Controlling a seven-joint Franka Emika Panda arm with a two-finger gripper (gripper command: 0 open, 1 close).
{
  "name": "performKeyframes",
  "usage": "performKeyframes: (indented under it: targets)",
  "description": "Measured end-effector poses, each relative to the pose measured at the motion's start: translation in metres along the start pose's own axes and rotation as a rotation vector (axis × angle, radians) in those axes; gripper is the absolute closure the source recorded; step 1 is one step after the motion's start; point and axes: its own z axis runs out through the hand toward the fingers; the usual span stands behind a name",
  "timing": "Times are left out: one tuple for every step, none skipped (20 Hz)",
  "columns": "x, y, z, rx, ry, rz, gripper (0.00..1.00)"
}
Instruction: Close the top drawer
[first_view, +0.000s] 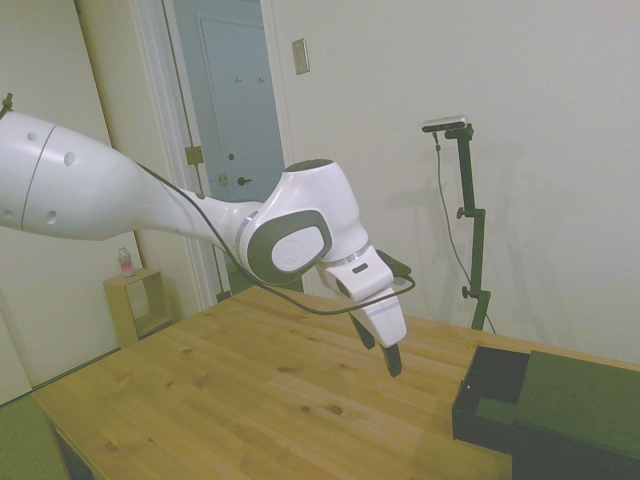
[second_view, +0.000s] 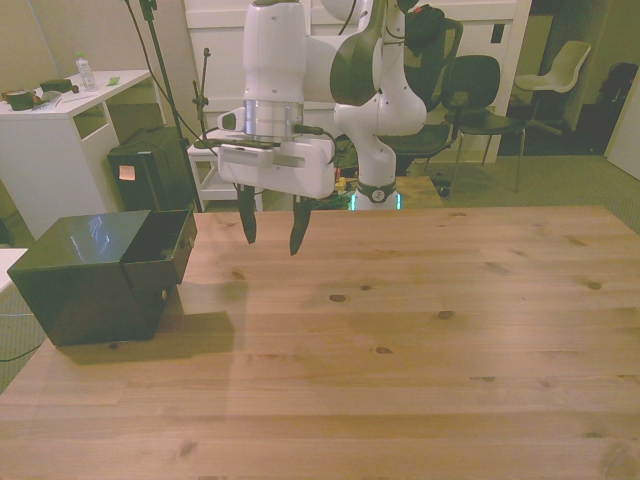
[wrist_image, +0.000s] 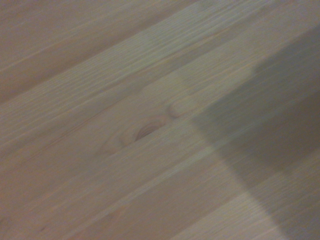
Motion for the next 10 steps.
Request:
performKeyframes:
  targets:
    - [0.007,0.001,0.000,0.001,0.006,0.014,0.00]
    - [0.016,0.003,-0.001,0.002,0.011,0.029,0.00]
    - [0.024,0.004,-0.001,0.004,0.018,0.044,0.00]
    - [0.032,0.006,-0.001,0.004,0.024,0.057,0.00]
    - [0.040,0.008,-0.001,0.004,0.030,0.071,0.00]
    - [0.048,0.010,0.000,0.003,0.035,0.084,0.00]
    - [0.054,0.013,0.000,0.002,0.038,0.096,0.00]
    - [0.060,0.015,0.001,0.001,0.041,0.108,0.00]
    - [0.065,0.018,0.001,0.002,0.042,0.119,0.00]
    - [0.069,0.021,0.001,0.001,0.043,0.129,0.00]
